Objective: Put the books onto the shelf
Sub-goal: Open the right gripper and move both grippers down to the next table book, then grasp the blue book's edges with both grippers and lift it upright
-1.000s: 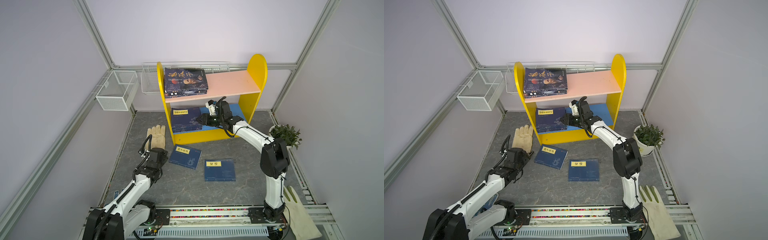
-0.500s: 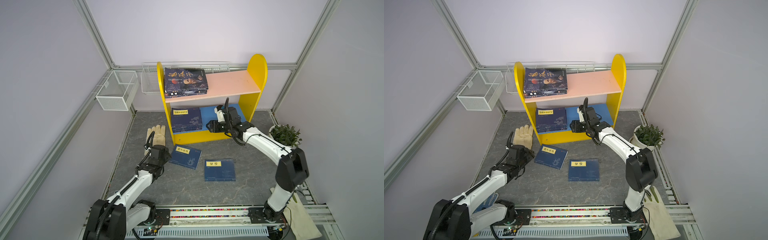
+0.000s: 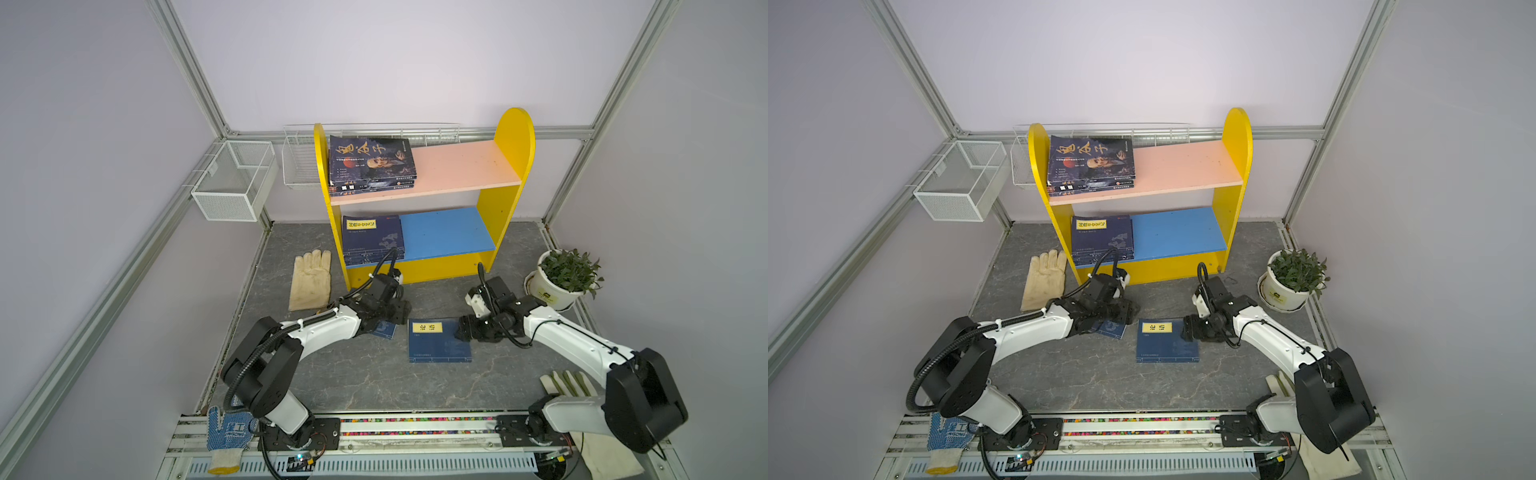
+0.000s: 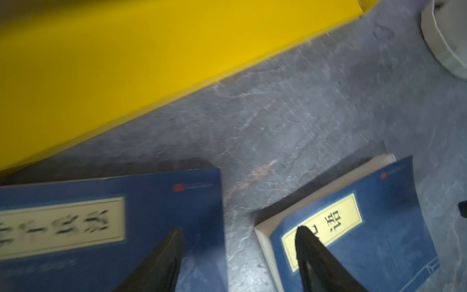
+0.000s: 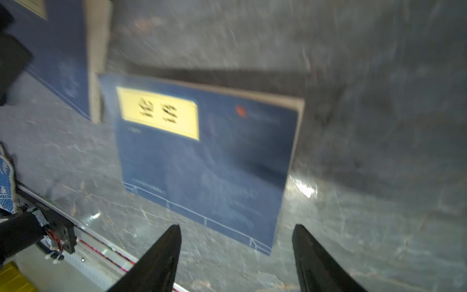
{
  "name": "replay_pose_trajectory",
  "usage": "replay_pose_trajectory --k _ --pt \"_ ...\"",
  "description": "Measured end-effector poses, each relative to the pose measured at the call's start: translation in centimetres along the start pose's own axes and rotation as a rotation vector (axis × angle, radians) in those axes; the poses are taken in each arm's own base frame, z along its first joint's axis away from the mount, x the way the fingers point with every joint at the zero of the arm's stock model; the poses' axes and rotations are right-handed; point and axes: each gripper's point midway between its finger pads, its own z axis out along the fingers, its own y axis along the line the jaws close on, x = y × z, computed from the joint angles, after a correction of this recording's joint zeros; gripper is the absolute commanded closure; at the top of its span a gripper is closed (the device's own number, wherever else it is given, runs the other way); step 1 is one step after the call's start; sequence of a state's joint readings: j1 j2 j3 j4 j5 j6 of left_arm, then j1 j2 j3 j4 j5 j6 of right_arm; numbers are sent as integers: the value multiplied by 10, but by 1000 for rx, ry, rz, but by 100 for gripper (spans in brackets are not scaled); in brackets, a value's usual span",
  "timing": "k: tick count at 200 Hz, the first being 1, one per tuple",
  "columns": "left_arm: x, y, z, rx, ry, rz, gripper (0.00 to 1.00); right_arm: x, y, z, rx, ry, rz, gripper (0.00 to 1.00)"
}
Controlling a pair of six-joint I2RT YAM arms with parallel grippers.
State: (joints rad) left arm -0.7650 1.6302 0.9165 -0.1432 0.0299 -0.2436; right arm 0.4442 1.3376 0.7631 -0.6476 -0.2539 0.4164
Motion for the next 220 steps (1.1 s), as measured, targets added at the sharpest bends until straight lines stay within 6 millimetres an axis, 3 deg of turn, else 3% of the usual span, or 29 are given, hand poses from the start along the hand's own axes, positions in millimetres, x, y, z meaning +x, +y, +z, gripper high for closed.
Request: replay_pose_trajectory --k 33,53,79,151,220 --pt "35 -8 23 16 145 100 36 38 -8 19 -56 146 80 31" --pt "33 -10 25 17 158 127 40 42 -8 23 -99 184 120 33" --pt "36 -11 35 23 191 147 46 37 -2 26 -178 209 158 36" --pt "30 -15 42 48 205 164 78 22 11 28 -258 227 168 43" --pt "23 -2 43 3 195 155 81 -28 38 3 -342 89 97 54"
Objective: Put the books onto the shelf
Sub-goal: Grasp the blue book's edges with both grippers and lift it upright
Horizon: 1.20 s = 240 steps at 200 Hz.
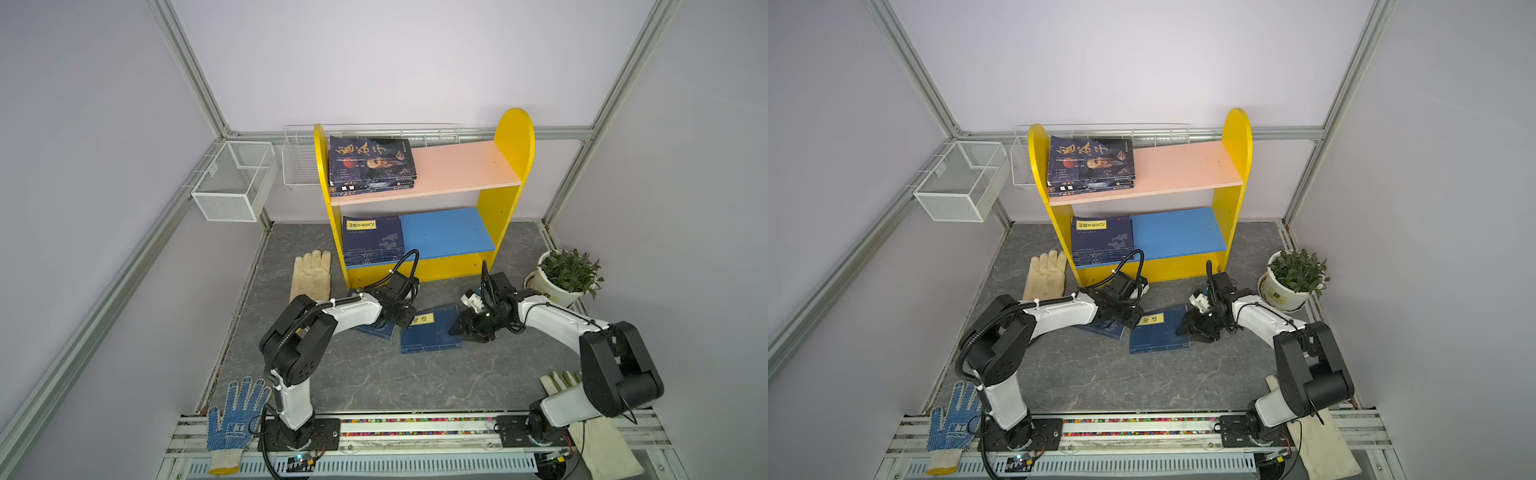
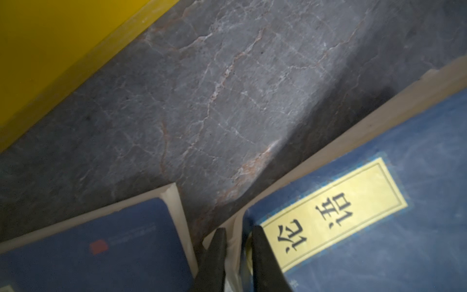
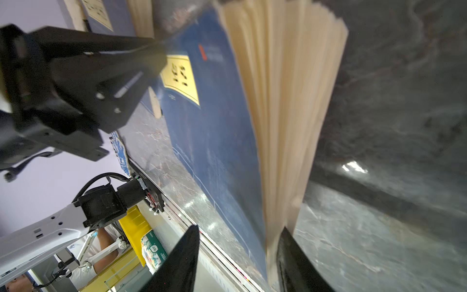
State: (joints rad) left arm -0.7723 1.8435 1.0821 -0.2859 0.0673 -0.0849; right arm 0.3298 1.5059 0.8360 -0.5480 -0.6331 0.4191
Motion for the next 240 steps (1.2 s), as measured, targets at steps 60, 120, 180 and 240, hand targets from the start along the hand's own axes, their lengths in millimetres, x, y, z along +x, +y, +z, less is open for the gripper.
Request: replay_pose_trajectory --k 60,120,180,240 --pt "0 -1 0 6 0 0 82 -18 17 -6 -51 -72 -72 90" --pt "-10 5 -24 81 -23 -96 46 -29 27 -36 -73 -184 -105 93" --pt "-79 45 -159 346 -365 -320 9 -69 75 -138 -302 -540 -202 93" --pt "-61 3 -151 751 -296 -464 3 -73 120 -160 -462 -576 -283 93"
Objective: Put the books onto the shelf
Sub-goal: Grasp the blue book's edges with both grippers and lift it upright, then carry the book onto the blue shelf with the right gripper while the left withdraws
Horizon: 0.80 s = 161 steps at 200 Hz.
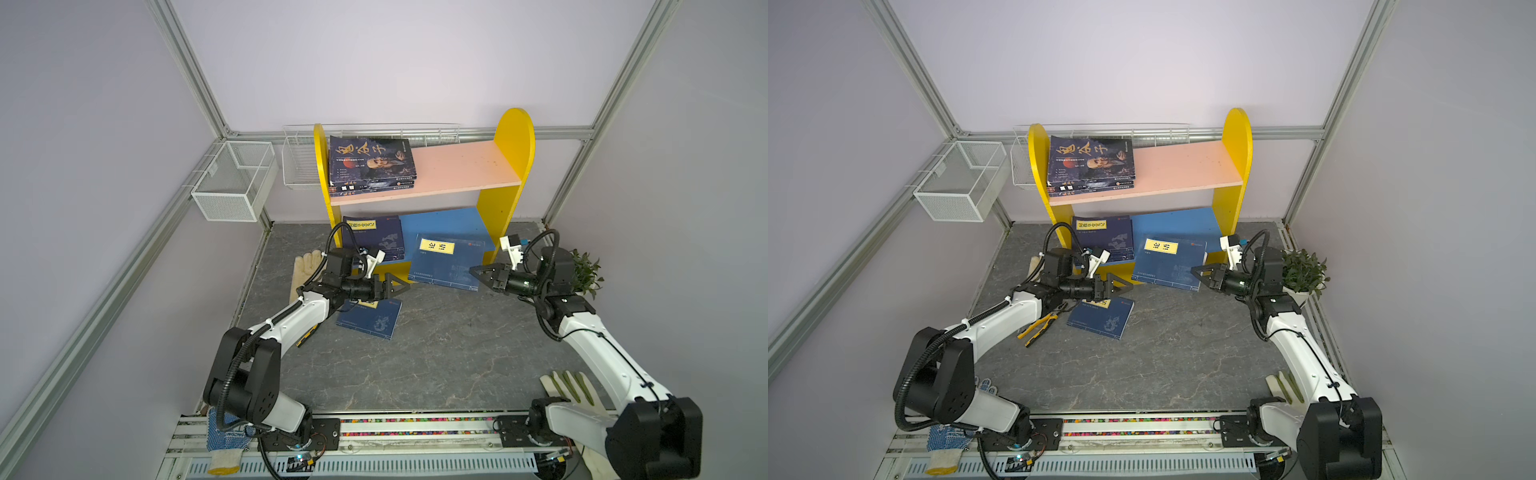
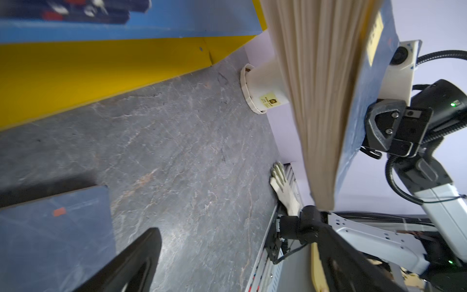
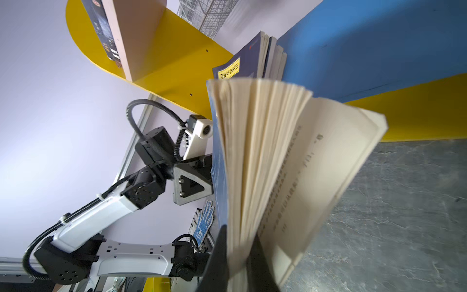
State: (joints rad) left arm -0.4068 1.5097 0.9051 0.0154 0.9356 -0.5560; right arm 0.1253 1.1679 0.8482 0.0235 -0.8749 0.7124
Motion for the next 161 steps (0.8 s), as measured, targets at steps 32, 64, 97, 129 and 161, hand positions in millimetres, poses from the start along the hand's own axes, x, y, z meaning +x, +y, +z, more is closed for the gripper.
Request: replay_pose_trajectory --k 32,64,97,129,161 --pt "-9 -20 0 101 -22 12 5 2 15 16 -42 43 -25 93" --pt "-17 -34 -2 155 -43 37 19 14 22 33 -74 95 -34 93" --pt "-24 -44 -5 195 -63 38 80 20 20 40 -75 117 -23 91" --pt "-29 -53 -7 221 -80 58 100 20 1 42 10 102 -7 44" --pt "-23 -41 -5 191 -91 28 100 16 -26 38 139 61 11 31"
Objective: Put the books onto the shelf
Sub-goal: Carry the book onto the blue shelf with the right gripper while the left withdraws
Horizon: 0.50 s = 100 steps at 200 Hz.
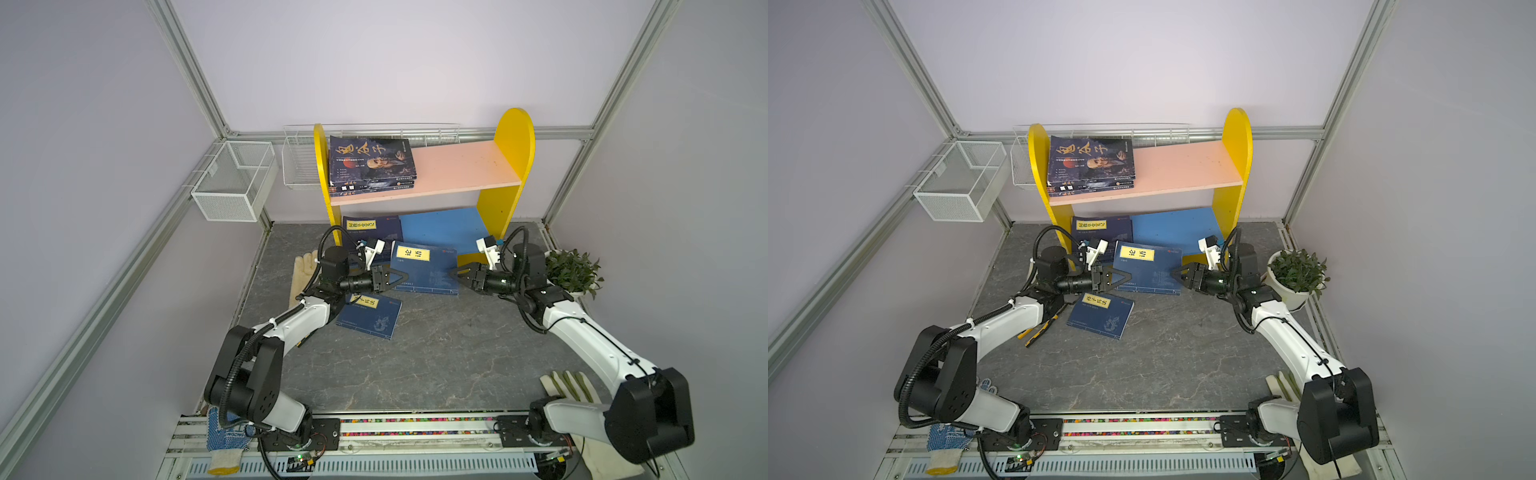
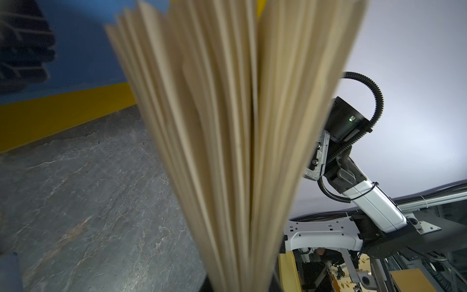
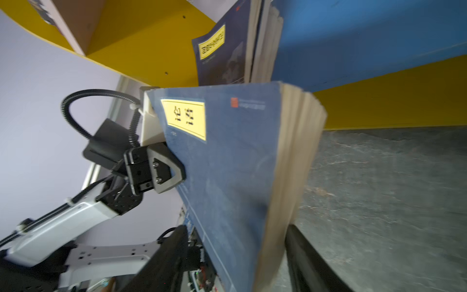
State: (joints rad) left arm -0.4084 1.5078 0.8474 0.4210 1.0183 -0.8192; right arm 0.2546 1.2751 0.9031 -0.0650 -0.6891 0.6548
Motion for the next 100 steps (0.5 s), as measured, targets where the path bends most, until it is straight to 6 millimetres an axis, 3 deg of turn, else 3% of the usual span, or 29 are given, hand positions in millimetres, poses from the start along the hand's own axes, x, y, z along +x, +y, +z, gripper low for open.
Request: replay_pose_trajectory --k 26,51,79,100 --pt "0 -2 -3 -8 -17 8 100 -3 -15 -2 51 -22 25 35" --pt "-4 -12 -7 -5 -40 38 100 9 -23 7 29 15 57 48" --pt "-7 -8 -8 -24 -59 35 100 15 -10 16 -64 47 53 64" --pt "-9 -6 -8 -37 -73 43 100 18 3 18 -137 57 48 68"
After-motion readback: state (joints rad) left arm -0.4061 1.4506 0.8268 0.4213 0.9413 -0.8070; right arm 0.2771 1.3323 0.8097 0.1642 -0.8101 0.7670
